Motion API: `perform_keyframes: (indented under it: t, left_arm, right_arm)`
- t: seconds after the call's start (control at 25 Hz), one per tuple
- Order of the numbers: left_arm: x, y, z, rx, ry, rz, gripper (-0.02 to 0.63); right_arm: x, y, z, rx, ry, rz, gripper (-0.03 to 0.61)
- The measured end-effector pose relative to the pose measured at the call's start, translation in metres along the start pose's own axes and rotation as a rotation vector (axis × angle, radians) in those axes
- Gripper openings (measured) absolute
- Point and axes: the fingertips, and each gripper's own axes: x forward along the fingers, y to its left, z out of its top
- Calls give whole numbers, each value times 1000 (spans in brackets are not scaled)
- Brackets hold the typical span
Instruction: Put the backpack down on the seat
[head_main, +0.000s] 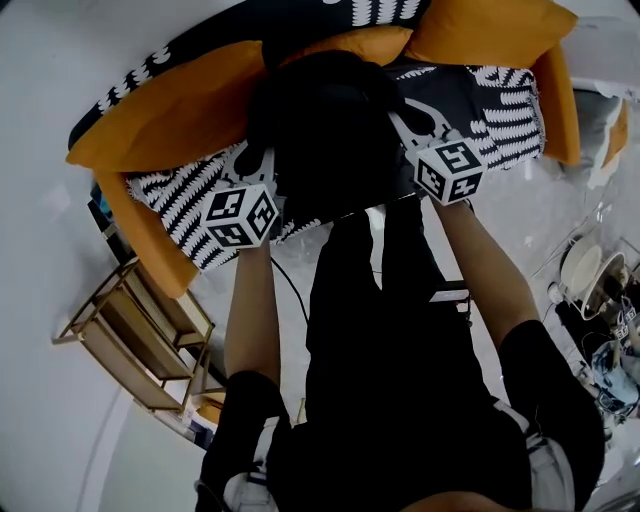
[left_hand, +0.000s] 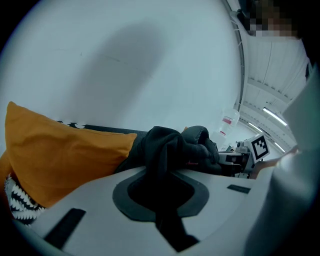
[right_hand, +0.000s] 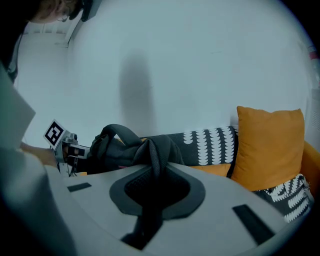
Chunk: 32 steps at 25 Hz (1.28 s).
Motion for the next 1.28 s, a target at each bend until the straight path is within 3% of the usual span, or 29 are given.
perform_keyframes:
  t: [0.32, 0.64, 0.92, 1.0, 1.16, 1.28]
  left_arm:
    - [38, 27, 2, 3, 47, 13, 43]
    - [67, 38, -13, 46, 95, 48, 61]
    - [85, 50, -16, 31, 106, 107, 64]
    - [86, 50, -16, 27, 95, 110, 69]
    - [81, 54, -17, 20, 65, 95, 171]
    - [74, 62, -27, 9, 81, 95, 192]
  right_arm:
    - [49, -25, -5, -6, 42, -37, 49]
    - [77, -52, -30, 75, 79, -42, 54]
    - [95, -61, -40, 116, 137, -80, 54]
    - [97, -61, -44, 133, 149, -93, 82]
    - [99, -60, -54, 151, 174, -113, 139]
    - [97, -57, -57, 137, 182, -111, 146]
